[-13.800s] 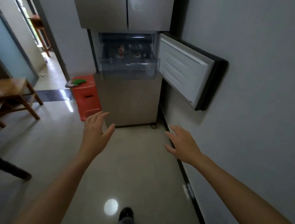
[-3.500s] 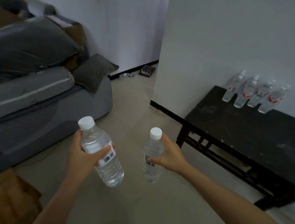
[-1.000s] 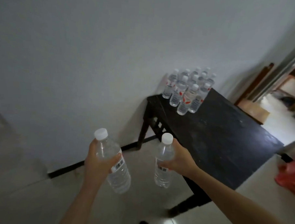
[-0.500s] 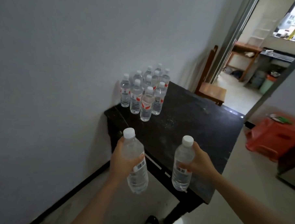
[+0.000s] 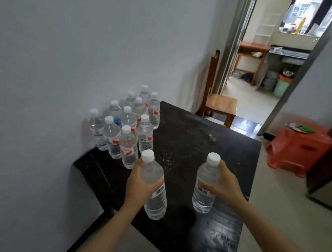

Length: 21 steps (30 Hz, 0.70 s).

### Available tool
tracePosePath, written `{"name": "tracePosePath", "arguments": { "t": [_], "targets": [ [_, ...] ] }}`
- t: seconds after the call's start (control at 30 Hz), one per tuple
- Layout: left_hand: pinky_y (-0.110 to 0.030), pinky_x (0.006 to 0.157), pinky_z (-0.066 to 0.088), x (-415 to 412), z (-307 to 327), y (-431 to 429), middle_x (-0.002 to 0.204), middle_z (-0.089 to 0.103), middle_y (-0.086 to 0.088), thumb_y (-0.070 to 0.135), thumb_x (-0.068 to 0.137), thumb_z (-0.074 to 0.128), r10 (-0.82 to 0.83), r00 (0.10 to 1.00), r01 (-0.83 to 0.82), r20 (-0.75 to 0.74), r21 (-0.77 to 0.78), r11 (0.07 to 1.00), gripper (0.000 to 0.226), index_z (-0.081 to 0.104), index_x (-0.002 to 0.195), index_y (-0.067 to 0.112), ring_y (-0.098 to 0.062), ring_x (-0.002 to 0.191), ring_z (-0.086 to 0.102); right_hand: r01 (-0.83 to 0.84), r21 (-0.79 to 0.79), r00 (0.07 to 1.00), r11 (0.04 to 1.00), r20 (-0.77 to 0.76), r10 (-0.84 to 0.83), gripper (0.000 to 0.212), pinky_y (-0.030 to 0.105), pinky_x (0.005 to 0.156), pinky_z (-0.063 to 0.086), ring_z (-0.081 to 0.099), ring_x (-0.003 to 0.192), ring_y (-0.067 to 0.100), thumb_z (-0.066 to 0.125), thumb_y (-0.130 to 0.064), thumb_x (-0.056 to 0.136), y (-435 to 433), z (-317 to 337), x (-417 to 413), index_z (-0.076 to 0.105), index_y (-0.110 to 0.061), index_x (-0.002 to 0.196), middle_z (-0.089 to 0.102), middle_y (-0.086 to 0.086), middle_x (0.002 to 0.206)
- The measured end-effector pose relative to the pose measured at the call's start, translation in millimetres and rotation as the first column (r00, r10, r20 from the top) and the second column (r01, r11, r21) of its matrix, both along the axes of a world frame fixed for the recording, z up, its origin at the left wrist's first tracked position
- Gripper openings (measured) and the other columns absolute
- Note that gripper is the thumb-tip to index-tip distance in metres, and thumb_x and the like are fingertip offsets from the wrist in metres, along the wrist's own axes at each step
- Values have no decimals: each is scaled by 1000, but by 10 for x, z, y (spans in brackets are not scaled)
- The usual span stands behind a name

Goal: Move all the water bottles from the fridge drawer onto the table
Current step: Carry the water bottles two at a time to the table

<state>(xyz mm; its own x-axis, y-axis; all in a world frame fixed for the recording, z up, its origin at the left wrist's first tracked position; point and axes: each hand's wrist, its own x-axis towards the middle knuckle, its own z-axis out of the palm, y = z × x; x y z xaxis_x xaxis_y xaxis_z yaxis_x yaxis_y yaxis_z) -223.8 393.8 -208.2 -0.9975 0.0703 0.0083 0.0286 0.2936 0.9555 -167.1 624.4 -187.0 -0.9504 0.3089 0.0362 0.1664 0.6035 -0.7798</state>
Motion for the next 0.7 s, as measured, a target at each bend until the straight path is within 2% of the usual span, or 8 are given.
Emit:
{"name": "tracePosePath", "arguments": {
  "t": [0.07, 0.2, 0.3, 0.4, 0.5, 0.6, 0.7],
  "targets": [
    [-28, 92, 43, -169, -42, 128, 112, 57, 5, 17, 63, 83, -33, 999, 33, 8, -4, 999, 76, 43, 128, 23, -13, 106, 55, 28, 5, 999, 1000, 22, -28, 73, 30, 81, 49, 57, 98, 16, 83, -16, 63, 76, -46, -101, 43, -24, 123, 55, -6, 105],
    [-32, 95, 45, -612, -203, 417, 116, 59, 7, 25, 61, 84, -79, 997, 79, -1, -18, 997, 71, 47, 121, 30, -10, 108, 56, 92, 36, 994, 995, 54, -93, 77, 28, 80, 46, 57, 97, 17, 84, -19, 61, 241, -196, -388, 44, -22, 126, 56, -6, 105],
    [-23, 90, 40, -1000, -256, 637, 119, 54, 9, 27, 64, 82, -92, 995, 91, -31, -46, 995, 74, 44, 127, 29, -5, 107, 51, 153, 44, 985, 987, 80, -156, 76, 26, 77, 43, 57, 96, 17, 84, -17, 61, 330, -225, -678, 45, -23, 126, 56, -6, 103],
    [-21, 89, 35, -1395, -218, 859, 120, 50, 6, 25, 67, 81, -60, 995, 55, -83, -54, 997, 76, 41, 131, 23, -3, 105, 46, 160, 74, 981, 984, 102, -167, 78, 26, 77, 41, 56, 97, 17, 83, -17, 61, 425, -164, -1021, 44, -23, 128, 56, -6, 106],
    [-20, 88, 34, -1807, -185, 1048, 123, 48, -2, 22, 69, 79, -26, 993, 20, -116, -54, 998, 74, 41, 132, 18, -11, 109, 48, 165, 83, 979, 983, 106, -173, 73, 28, 79, 42, 56, 100, 20, 82, -16, 63, 511, -98, -1459, 44, -23, 126, 57, -2, 109],
    [-19, 87, 32, -2134, -179, 1192, 124, 46, -7, 19, 71, 77, 4, 990, -15, -141, -81, 997, 72, 41, 132, 15, -19, 114, 48, 191, 10, 976, 981, 100, -191, 68, 34, 86, 47, 55, 105, 22, 82, -11, 64, 548, -58, -1911, 44, -21, 120, 55, 1, 112],
    [-23, 85, 35, -2426, -227, 1293, 124, 45, -8, 19, 71, 77, 11, 989, -28, -148, -110, 994, 71, 40, 132, 16, -23, 115, 49, 233, -58, 969, 971, 99, -226, 62, 36, 89, 47, 54, 109, 25, 80, -7, 66, 571, -59, -2356, 42, -20, 113, 53, 2, 110]
  ]
}}
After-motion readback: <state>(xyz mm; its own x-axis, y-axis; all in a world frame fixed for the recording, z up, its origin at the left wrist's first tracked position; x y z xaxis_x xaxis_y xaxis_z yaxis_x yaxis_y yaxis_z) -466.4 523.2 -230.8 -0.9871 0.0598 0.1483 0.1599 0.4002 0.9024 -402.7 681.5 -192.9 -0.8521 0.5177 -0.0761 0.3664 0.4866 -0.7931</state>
